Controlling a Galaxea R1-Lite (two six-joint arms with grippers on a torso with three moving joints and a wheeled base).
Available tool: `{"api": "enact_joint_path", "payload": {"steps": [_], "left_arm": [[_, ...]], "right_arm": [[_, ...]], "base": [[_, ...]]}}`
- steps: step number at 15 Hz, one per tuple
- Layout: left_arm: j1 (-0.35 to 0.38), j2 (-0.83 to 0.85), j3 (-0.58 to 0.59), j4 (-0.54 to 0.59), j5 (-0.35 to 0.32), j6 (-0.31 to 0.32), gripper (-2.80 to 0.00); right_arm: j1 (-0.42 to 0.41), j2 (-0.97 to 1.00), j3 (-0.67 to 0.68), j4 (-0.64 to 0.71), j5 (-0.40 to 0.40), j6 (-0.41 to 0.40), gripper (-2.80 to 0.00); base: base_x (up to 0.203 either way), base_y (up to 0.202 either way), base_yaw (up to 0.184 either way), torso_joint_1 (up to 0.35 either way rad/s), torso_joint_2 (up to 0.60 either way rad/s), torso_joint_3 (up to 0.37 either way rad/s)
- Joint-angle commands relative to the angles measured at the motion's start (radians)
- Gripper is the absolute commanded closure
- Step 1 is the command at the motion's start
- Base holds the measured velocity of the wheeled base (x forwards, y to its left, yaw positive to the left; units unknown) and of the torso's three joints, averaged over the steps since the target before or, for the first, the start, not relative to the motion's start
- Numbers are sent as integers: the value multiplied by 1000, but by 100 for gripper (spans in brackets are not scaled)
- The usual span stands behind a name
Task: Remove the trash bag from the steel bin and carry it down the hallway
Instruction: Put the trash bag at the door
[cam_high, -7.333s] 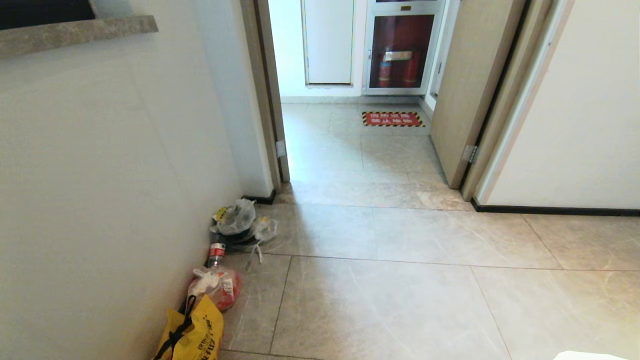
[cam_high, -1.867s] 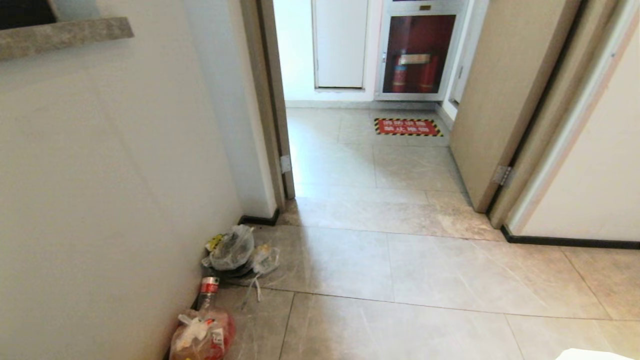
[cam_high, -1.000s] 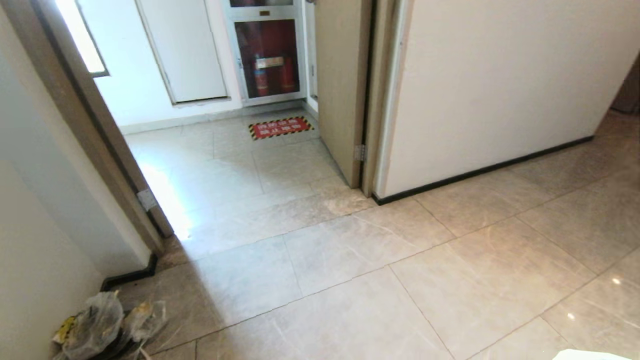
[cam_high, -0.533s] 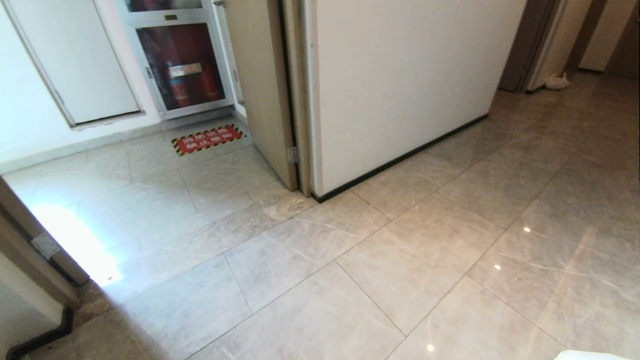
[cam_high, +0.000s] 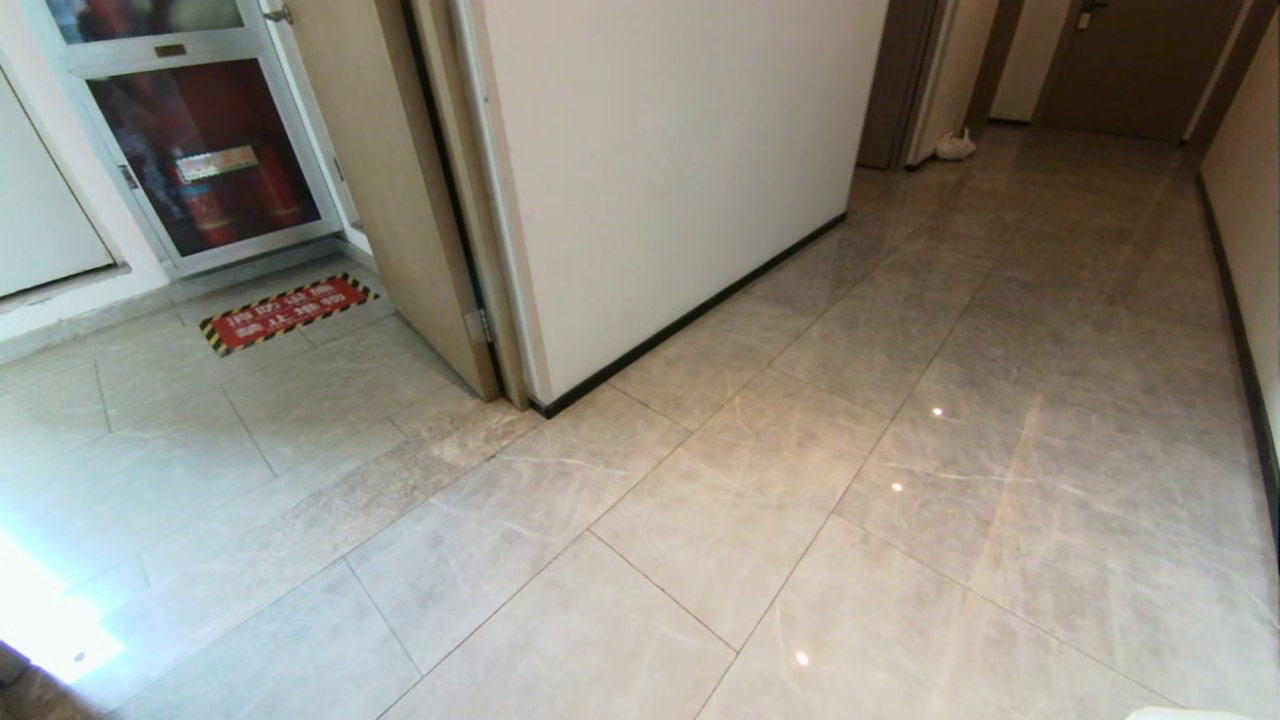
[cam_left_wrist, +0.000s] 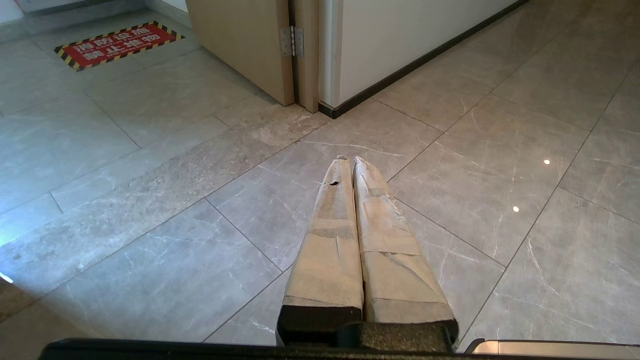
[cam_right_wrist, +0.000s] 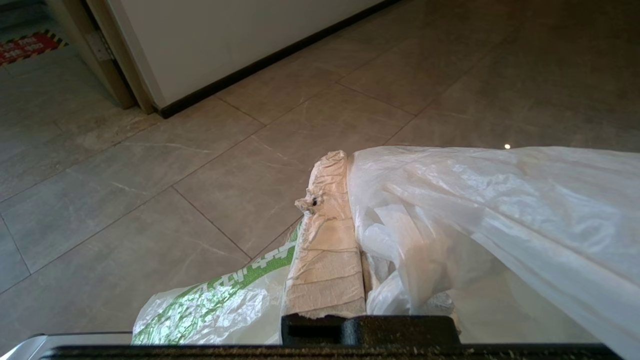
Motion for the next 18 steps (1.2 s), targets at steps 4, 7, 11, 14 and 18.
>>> {"api": "enact_joint_path", "payload": {"steps": [4, 7, 11, 14, 18], "left_arm": [[0, 0, 0, 1, 0, 0, 0], [0, 0, 0, 1, 0, -1, 0], [0, 0, 0, 1, 0, -3, 0], [0, 0, 0, 1, 0, -3, 0], [0, 0, 0, 1, 0, -3, 0]], "right_arm": [[0, 0, 0, -1, 0, 0, 0], [0, 0, 0, -1, 0, 0, 0], [0, 0, 0, -1, 0, 0, 0], [0, 0, 0, -1, -1, 0, 0], [0, 0, 0, -1, 0, 0, 0]], "base": [[0, 0, 0, 0, 0, 0], [0, 0, 0, 2, 0, -9], [0, 0, 0, 3, 3, -169], [0, 0, 0, 3, 5, -198], [0, 0, 0, 1, 4, -199]]}}
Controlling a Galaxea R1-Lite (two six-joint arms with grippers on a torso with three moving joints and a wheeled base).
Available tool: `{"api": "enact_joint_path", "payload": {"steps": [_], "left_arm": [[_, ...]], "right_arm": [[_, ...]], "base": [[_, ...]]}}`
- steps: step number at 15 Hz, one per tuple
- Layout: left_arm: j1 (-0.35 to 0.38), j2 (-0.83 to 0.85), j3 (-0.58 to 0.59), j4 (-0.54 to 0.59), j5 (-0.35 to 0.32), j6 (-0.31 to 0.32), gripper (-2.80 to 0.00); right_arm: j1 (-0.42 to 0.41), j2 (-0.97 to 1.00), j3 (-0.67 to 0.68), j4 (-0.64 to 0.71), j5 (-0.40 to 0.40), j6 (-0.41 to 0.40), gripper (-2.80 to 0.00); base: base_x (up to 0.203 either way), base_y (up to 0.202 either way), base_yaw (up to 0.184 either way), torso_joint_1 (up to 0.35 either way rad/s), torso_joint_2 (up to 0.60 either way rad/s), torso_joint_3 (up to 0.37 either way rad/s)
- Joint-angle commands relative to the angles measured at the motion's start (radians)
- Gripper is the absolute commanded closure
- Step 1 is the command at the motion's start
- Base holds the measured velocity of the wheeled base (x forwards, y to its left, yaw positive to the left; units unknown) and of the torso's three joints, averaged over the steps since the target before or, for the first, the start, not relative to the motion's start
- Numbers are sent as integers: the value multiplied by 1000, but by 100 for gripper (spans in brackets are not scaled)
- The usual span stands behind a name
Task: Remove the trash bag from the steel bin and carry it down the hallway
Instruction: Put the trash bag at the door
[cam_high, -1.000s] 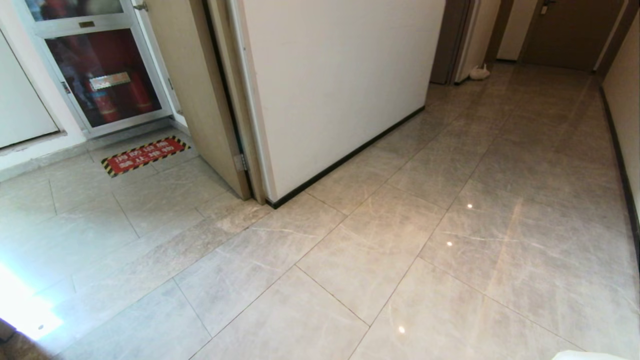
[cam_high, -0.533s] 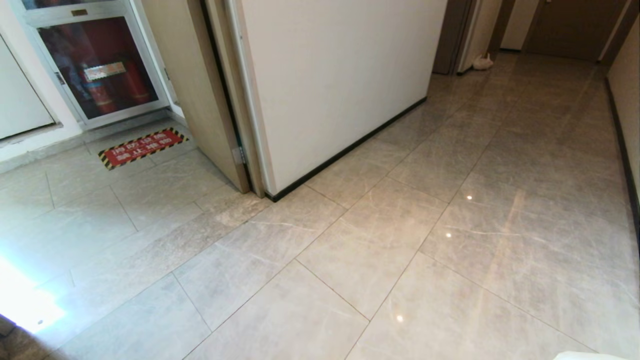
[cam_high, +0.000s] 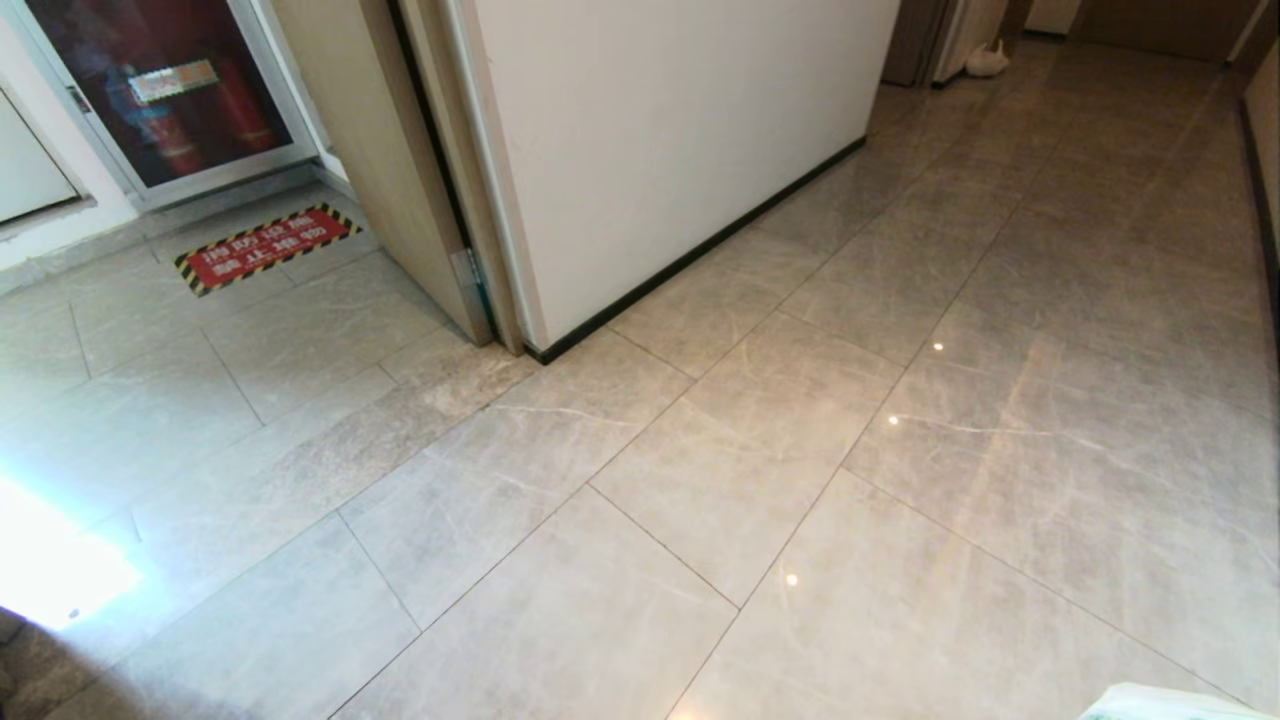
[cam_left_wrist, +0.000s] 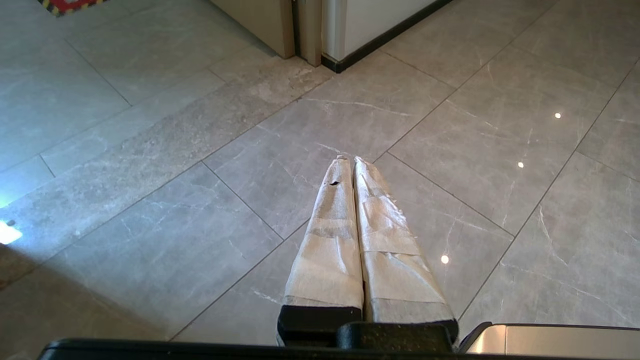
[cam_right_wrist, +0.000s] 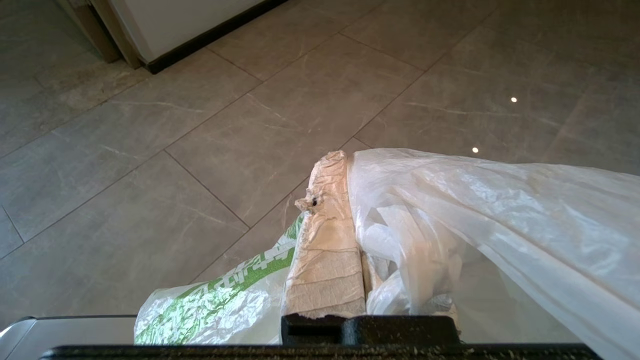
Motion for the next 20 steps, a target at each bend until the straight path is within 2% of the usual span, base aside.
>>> {"api": "enact_joint_path", "payload": {"steps": [1, 20], "left_arm": [[0, 0, 0, 0, 0, 0, 0], [0, 0, 0, 0, 0, 1, 0]], "right_arm": [[0, 0, 0, 0, 0, 0, 0], [0, 0, 0, -2, -1, -2, 0]], "base": [[0, 0, 0, -2, 7, -195], [0, 0, 0, 2, 2, -187]]}}
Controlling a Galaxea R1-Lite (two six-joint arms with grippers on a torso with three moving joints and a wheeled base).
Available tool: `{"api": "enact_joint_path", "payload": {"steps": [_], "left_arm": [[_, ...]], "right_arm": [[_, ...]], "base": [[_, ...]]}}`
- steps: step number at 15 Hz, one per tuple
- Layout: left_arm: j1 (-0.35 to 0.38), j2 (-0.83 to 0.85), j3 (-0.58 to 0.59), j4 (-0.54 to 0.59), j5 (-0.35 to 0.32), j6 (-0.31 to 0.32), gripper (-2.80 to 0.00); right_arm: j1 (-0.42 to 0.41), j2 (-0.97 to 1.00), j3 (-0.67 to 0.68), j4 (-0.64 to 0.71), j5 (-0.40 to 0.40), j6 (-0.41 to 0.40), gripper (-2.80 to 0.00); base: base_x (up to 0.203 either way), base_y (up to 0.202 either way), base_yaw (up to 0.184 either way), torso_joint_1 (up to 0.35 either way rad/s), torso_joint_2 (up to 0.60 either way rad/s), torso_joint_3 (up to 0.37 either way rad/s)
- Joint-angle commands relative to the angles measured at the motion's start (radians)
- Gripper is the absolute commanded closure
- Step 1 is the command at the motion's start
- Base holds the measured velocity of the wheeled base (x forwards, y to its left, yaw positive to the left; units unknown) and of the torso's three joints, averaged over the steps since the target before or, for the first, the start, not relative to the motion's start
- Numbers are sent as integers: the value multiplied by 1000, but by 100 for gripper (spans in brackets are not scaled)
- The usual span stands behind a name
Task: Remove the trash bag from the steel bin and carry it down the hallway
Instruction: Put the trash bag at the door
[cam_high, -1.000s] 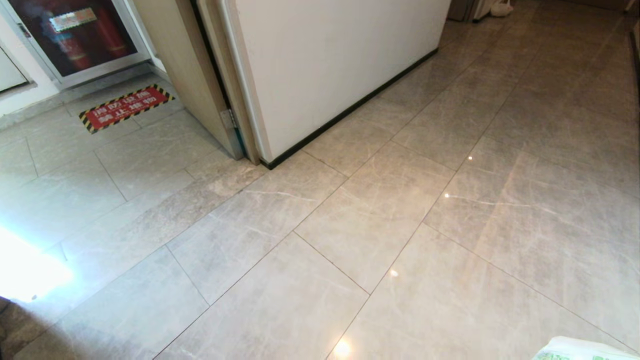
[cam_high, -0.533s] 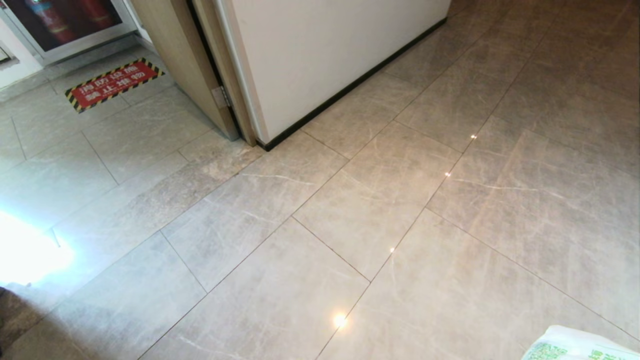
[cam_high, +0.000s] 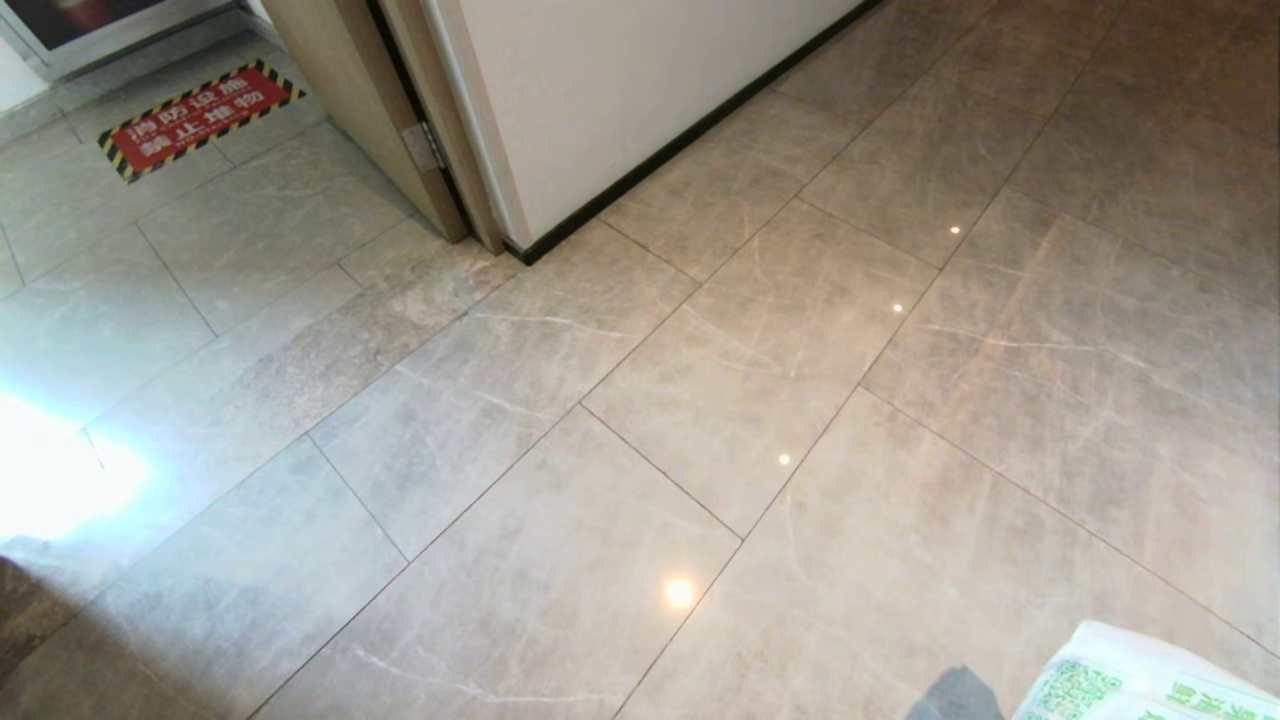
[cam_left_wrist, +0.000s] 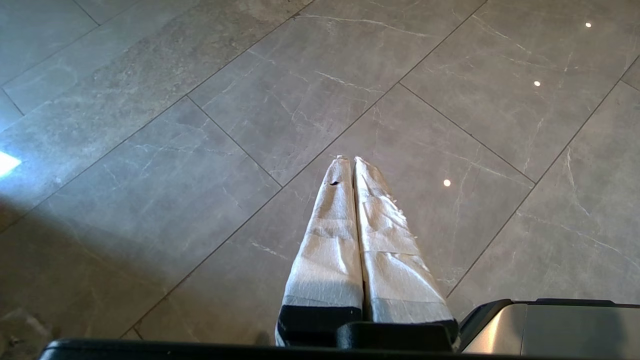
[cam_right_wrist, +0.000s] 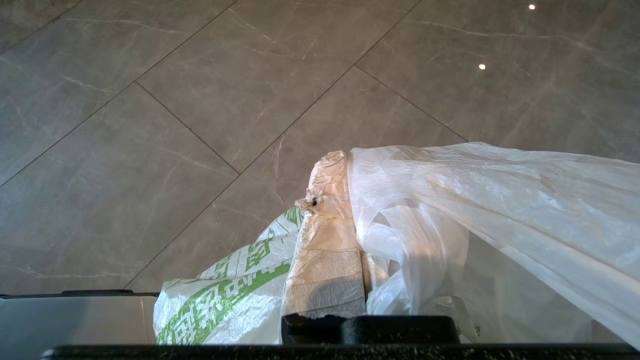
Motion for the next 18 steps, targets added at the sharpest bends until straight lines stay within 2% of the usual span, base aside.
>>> {"api": "enact_joint_path", "payload": {"steps": [1, 3, 5, 7, 9, 12, 15, 18], "left_arm": [[0, 0, 0, 0, 0, 0, 0], [0, 0, 0, 0, 0, 0, 0], [0, 0, 0, 0, 0, 0, 0], [0, 0, 0, 0, 0, 0, 0], [0, 0, 0, 0, 0, 0, 0], [0, 0, 0, 0, 0, 0, 0], [0, 0, 0, 0, 0, 0, 0], [0, 0, 0, 0, 0, 0, 0]], "right_arm": [[1, 0, -3, 4, -2, -6, 0], [1, 3, -52, 27, 3, -8, 0], [1, 58, -191, 132, 3, -3, 0], [1, 180, -317, 278, -1, 0, 0], [1, 343, -423, 352, -3, -1, 0], [0, 590, -533, 396, -24, -20, 0], [1, 830, -578, 403, -46, -61, 0], [0, 1047, -598, 402, -104, -165, 0]], "base": [[0, 0, 0, 2, 8, -41], [0, 0, 0, 0, 0, 0], [0, 0, 0, 0, 0, 0], [0, 0, 0, 0, 0, 0], [0, 0, 0, 0, 0, 0], [0, 0, 0, 0, 0, 0], [0, 0, 0, 0, 0, 0], [0, 0, 0, 0, 0, 0]]}}
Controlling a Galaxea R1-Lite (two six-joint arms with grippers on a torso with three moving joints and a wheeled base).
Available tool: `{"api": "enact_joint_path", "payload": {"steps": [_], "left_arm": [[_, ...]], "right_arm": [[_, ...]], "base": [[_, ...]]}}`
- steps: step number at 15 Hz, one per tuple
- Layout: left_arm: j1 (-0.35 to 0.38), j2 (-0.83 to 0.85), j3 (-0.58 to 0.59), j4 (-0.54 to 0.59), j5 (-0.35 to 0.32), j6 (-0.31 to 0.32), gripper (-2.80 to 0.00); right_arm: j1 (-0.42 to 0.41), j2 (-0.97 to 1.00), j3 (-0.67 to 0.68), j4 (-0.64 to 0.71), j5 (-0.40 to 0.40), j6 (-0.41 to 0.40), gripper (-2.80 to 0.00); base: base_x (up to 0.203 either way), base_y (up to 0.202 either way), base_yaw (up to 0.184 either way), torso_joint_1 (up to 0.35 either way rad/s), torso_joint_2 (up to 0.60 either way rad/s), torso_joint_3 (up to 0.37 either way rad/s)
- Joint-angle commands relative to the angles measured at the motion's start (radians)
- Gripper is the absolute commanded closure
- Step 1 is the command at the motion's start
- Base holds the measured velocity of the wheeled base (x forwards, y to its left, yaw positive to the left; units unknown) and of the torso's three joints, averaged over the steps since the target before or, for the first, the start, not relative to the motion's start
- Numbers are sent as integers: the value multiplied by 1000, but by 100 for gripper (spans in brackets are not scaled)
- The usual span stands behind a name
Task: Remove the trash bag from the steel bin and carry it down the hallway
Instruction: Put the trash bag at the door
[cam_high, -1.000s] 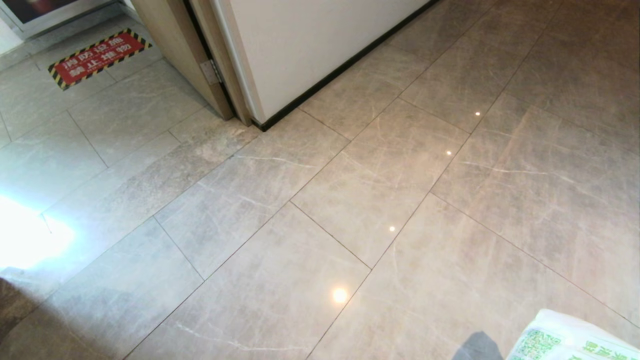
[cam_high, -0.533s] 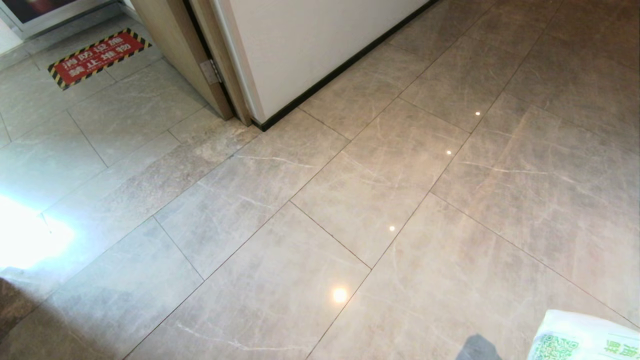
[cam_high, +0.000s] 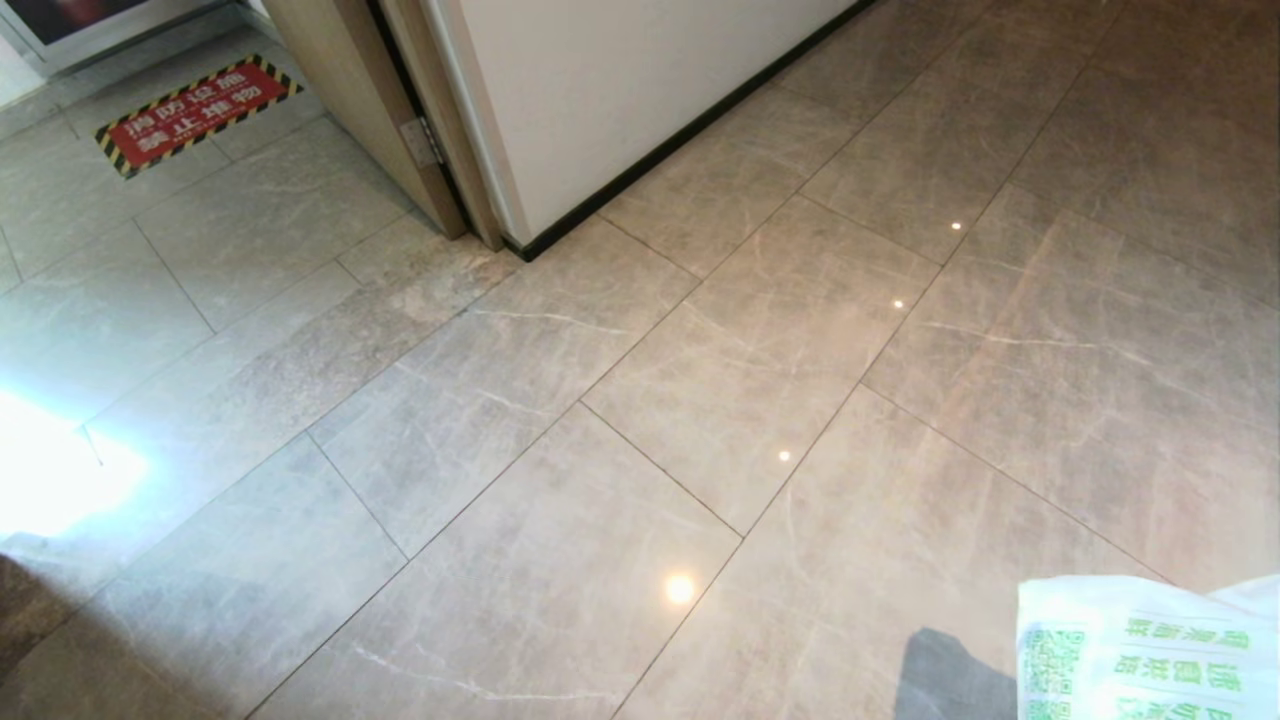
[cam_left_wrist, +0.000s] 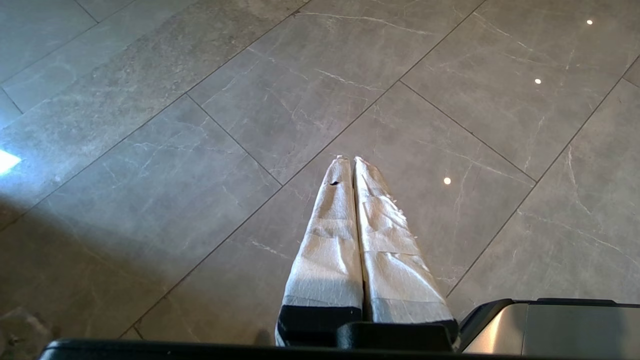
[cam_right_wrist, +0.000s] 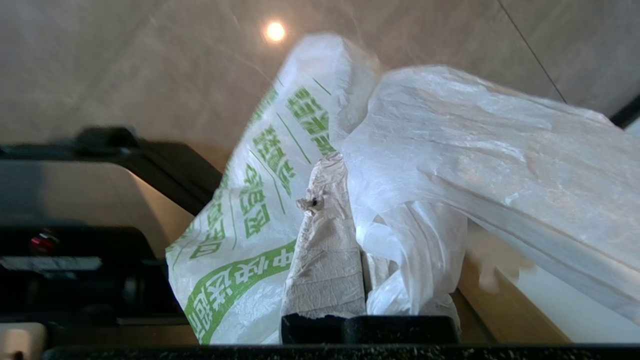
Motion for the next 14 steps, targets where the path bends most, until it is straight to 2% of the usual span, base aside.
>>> {"api": "enact_joint_path", "payload": {"steps": [1, 5, 10, 14], "left_arm": [[0, 0, 0, 0, 0, 0, 0], [0, 0, 0, 0, 0, 0, 0], [0, 0, 0, 0, 0, 0, 0], [0, 0, 0, 0, 0, 0, 0]], "right_arm": [[0, 260, -15, -3, -33, -63, 0], [0, 551, -25, -208, -56, -99, 0], [-11, 894, -72, -609, -64, -106, 0], [-18, 1085, -155, -839, -59, -106, 0]], "base": [[0, 0, 0, 0, 0, 0], [0, 0, 0, 0, 0, 0], [0, 0, 0, 0, 0, 0], [0, 0, 0, 0, 0, 0]]}}
